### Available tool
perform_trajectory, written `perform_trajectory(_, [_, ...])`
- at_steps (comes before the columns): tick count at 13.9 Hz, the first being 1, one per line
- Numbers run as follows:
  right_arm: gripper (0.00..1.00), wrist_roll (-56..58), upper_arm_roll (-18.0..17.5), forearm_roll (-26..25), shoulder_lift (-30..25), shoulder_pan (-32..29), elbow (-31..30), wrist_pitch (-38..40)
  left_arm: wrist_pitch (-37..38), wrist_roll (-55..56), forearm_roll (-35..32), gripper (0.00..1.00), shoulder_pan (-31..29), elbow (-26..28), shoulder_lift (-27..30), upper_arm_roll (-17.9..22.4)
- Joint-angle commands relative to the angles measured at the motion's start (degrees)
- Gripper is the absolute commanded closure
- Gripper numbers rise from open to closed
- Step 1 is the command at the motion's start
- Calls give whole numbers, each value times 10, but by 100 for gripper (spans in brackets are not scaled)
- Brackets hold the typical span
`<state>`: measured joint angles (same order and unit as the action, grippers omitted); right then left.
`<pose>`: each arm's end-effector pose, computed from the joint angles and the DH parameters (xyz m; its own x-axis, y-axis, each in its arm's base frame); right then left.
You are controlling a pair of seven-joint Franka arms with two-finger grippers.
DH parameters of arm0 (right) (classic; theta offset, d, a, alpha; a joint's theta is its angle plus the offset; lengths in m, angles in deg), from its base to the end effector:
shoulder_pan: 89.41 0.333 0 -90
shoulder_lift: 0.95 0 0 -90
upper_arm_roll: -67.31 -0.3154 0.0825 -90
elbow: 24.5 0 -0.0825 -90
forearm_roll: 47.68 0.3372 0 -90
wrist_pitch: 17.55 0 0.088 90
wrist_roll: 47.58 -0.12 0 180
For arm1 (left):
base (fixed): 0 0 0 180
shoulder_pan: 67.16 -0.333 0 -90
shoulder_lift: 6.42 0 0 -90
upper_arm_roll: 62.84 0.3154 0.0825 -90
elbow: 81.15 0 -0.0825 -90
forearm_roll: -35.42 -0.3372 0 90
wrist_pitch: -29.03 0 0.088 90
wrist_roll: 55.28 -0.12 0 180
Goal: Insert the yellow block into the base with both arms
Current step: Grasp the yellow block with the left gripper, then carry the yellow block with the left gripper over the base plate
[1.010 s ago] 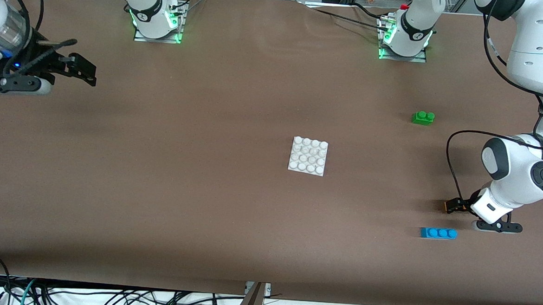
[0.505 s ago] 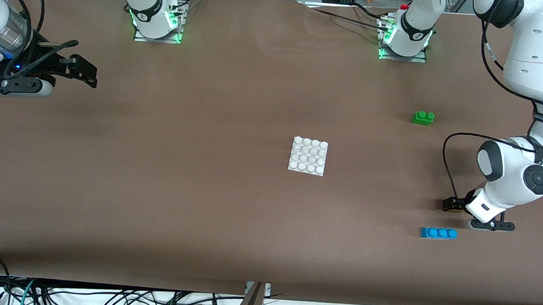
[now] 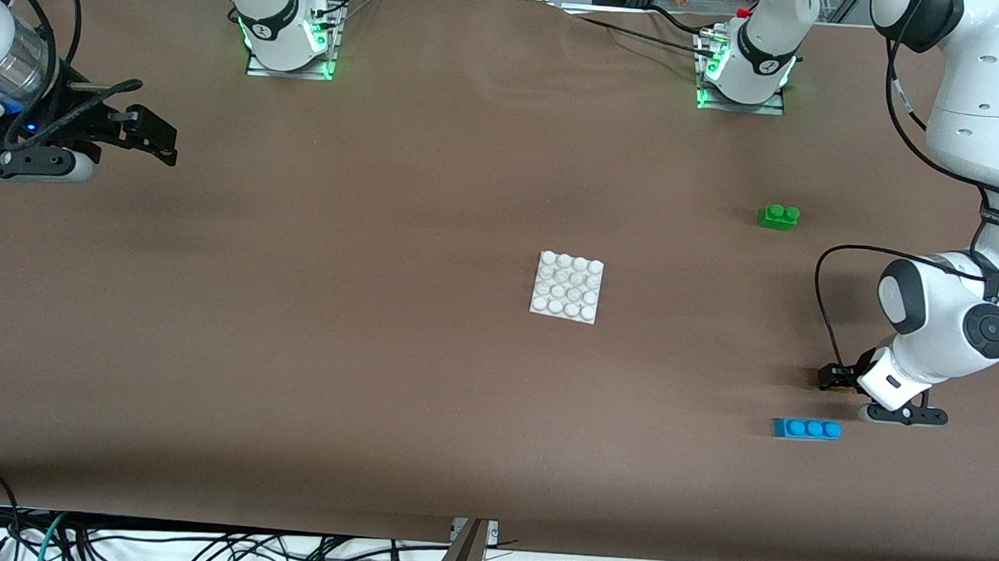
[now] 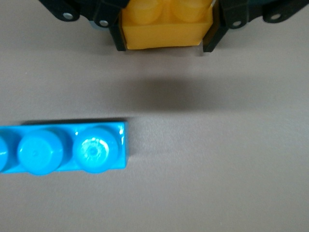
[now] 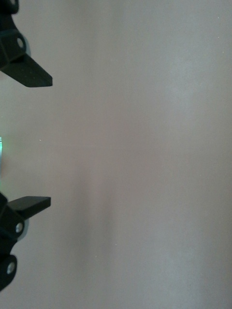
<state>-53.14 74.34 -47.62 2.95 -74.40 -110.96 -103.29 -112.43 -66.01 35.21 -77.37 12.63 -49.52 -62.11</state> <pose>0.5140 0.0745 0.5960 0.9960 0.0415 -0.0790 0.0428 -0.9990 0.0150 0.6519 0.1248 0.2046 0.9971 -0.0039 0.0764 -0.0019 -0.9997 -0.0259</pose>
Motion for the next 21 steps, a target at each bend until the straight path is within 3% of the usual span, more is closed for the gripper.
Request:
perform_trajectory(1, [0,11,-1,5,2,-3,9,-3,71,-3,1,78,5,-11,42,-5])
perform_trajectory(6, [0,12,-1,5,2,-3,9,-5,180,47,2,78,43,-19,120,-31])
perform_trajectory(10, [0,12,0,5,2,-5,8,-5,256,71,2,77,126,-64,125,-36])
perform_trajectory(17, [0,12,0,5,2,-5,8,-5,261,253,26,76,291,-67,116,-56])
perform_trajectory(21, [0,12,0,5,2,-5,7,-5,250,264,37,76,351,-58,85,-58])
